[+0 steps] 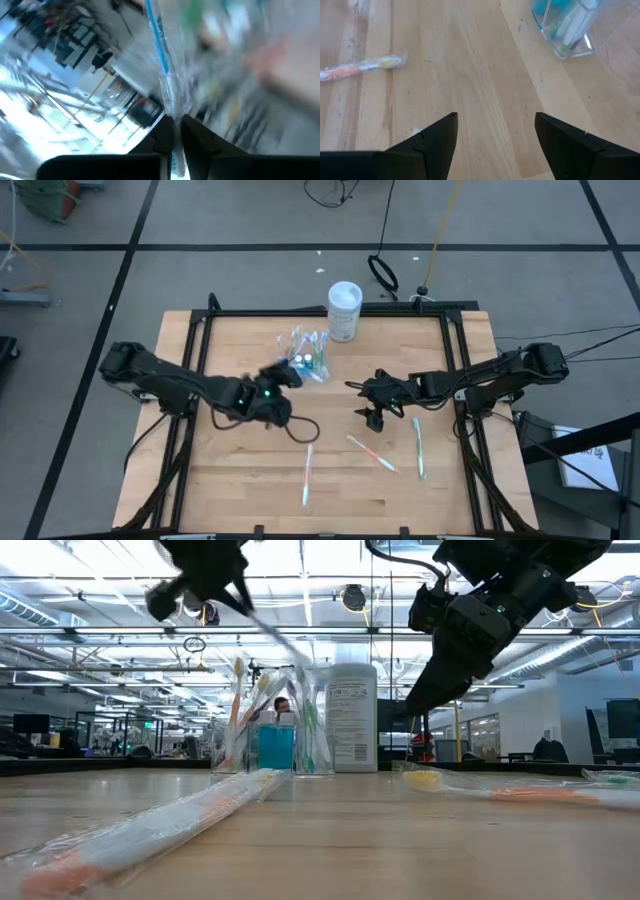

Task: Pick & Place toothbrushing station
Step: Put the blue toothbrush into the transparent organizer

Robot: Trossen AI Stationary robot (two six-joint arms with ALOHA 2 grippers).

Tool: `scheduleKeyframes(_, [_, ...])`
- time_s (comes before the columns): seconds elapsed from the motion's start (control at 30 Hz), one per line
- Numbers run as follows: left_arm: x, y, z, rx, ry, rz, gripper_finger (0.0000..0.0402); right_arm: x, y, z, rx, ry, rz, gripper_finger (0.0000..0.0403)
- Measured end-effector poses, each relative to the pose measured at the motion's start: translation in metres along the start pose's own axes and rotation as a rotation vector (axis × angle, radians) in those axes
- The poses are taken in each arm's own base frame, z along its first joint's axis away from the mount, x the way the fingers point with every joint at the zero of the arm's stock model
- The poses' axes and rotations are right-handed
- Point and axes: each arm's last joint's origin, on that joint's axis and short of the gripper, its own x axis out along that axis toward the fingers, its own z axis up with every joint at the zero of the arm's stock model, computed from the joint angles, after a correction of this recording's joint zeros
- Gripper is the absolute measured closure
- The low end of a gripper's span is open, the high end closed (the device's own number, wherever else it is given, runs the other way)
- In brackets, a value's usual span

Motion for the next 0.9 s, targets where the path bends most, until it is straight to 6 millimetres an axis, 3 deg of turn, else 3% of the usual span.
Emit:
scheduleKeyframes(0.17, [0.011,-0.010,-0.027,0.369,0.124,-0.100,0.0361,0.000,0.000,0.000,0.000,-0.004,0.001,0.0147])
scheduleKeyframes(0.5, [0.039,-0.021,-0.059,0.454,0.156,-0.263,0.0386,0.000,0.000,0.001,-0.010,-0.010,0.003,0.0147])
scheduleKeyframes(0.9, [0.047,-0.021,-0.051,0.515,-0.131,-0.260,0.0367,0.000,0.001,0.005,-0.098,-0.054,0.011,0.0147])
